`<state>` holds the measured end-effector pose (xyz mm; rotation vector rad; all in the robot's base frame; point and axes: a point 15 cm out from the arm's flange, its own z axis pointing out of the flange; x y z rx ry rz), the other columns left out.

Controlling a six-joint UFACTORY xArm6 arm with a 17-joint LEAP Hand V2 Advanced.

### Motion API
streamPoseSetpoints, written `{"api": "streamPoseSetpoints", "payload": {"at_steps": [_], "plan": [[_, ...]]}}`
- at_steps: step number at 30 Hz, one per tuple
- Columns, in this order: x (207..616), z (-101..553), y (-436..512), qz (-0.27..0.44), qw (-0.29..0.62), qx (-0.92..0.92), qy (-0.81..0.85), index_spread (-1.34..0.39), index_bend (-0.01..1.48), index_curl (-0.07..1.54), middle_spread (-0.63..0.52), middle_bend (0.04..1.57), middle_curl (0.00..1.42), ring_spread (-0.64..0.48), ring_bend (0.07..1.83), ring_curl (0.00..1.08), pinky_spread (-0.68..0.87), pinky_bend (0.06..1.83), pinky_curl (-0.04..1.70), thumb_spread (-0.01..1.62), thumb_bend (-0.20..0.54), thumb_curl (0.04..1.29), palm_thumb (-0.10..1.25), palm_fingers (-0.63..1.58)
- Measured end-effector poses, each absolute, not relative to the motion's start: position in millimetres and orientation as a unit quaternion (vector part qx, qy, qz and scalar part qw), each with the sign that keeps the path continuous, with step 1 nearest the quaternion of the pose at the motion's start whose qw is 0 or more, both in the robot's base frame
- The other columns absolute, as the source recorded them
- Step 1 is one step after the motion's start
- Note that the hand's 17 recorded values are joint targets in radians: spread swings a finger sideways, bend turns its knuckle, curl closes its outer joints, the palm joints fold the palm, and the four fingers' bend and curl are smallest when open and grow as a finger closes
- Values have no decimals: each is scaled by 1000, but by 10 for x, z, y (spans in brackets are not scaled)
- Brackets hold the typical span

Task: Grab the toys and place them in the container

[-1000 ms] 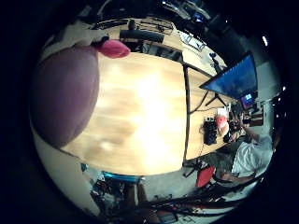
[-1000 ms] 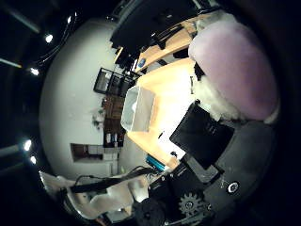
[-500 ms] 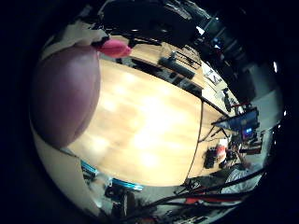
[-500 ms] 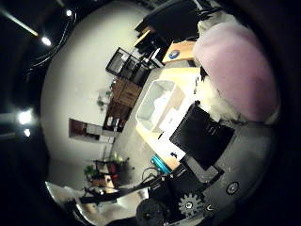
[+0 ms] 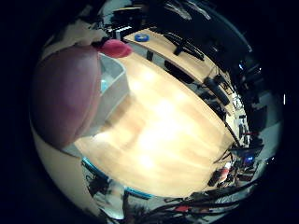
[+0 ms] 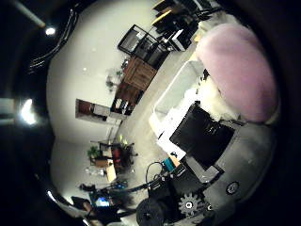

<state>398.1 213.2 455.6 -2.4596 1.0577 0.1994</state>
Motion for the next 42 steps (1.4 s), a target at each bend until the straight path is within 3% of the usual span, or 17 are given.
{"api": "streamPoseSetpoints", "payload": {"at_steps": [19, 38, 40, 41, 42], "plan": [[3439, 4583, 3165, 93, 232, -920, 303, -216, 1283, 938, -194, 1357, 972, -214, 1483, 789, -226, 1409, 633, 1031, 56, 1212, 943, 1108], [3572, 4822, 3110, 50, 274, -910, 307, -218, 1279, 949, -199, 1323, 990, -216, 1448, 803, -243, 1381, 665, 1033, -9, 1228, 886, 1100], [3536, 4832, 3065, 46, 276, -910, 304, -220, 1266, 946, -199, 1299, 986, -216, 1435, 798, -254, 1376, 662, 1032, -40, 1210, 826, 1080], [3496, 4808, 3033, 46, 276, -911, 302, -235, 1164, 923, -205, 1235, 956, -222, 1407, 777, -284, 1374, 653, 1027, -85, 1161, 694, 1001], [3465, 4761, 2987, 47, 274, -911, 304, -243, 1110, 911, -212, 1202, 939, -224, 1401, 770, -295, 1377, 653, 1023, -97, 1139, 644, 959]]}}
